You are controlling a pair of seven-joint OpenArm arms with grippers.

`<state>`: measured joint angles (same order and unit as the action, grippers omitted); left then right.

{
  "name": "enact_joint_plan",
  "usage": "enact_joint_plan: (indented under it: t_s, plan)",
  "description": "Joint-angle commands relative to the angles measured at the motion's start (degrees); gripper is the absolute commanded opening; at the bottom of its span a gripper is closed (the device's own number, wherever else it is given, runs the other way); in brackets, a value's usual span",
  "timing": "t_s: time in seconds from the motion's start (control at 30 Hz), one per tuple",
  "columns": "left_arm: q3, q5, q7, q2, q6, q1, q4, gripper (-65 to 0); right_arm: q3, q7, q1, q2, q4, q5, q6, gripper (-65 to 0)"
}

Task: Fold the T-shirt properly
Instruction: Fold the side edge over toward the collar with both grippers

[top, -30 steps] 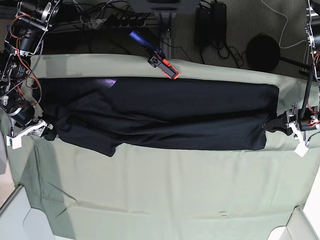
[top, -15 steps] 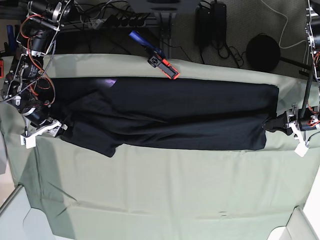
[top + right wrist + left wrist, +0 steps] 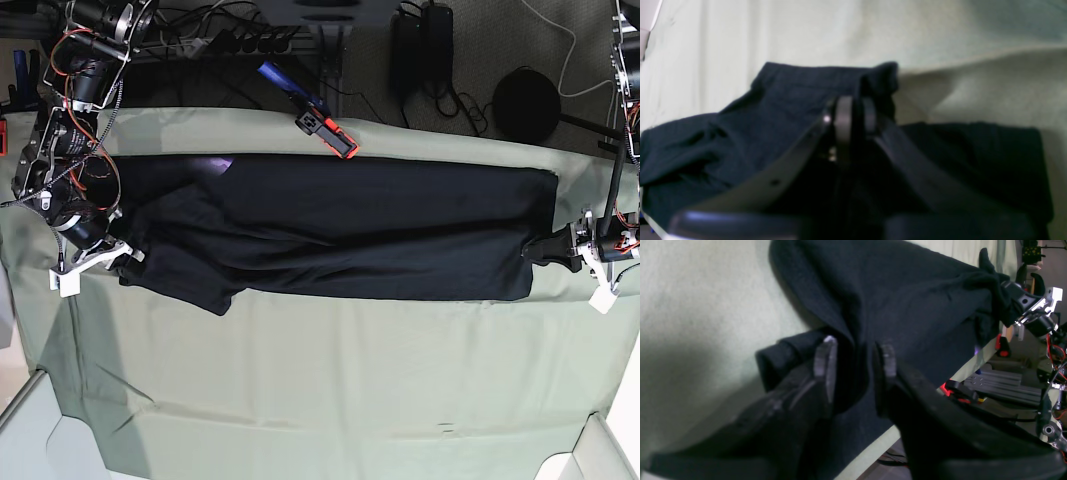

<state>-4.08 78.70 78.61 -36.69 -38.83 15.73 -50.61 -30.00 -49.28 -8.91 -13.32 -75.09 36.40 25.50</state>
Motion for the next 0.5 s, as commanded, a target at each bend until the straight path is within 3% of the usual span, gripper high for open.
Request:
enact_joint_plan:
  t_s: [0.0, 0.27, 0.47]
  plan:
    - [-0.33, 1.18, -0.39, -1.27, -1.17, 1.07, -0.81, -42.1, -0.26, 1.33, -1.22, -0.81, -0.76, 1.16, 1.77, -64.7]
    - [-0.33, 1.18, -0.42, -1.27, -1.17, 1.07, -0.81, -42.2, -0.26, 0.98, -1.22, -0.85, -1.16, 5.95, 1.97, -65.0]
    - [-0.33, 1.03, -0.42, -1.27, -1.17, 1.07, -0.81, -42.1, -0.26, -4.70, -0.87, -0.81, -6.43, 8.26, 3.08, -65.0]
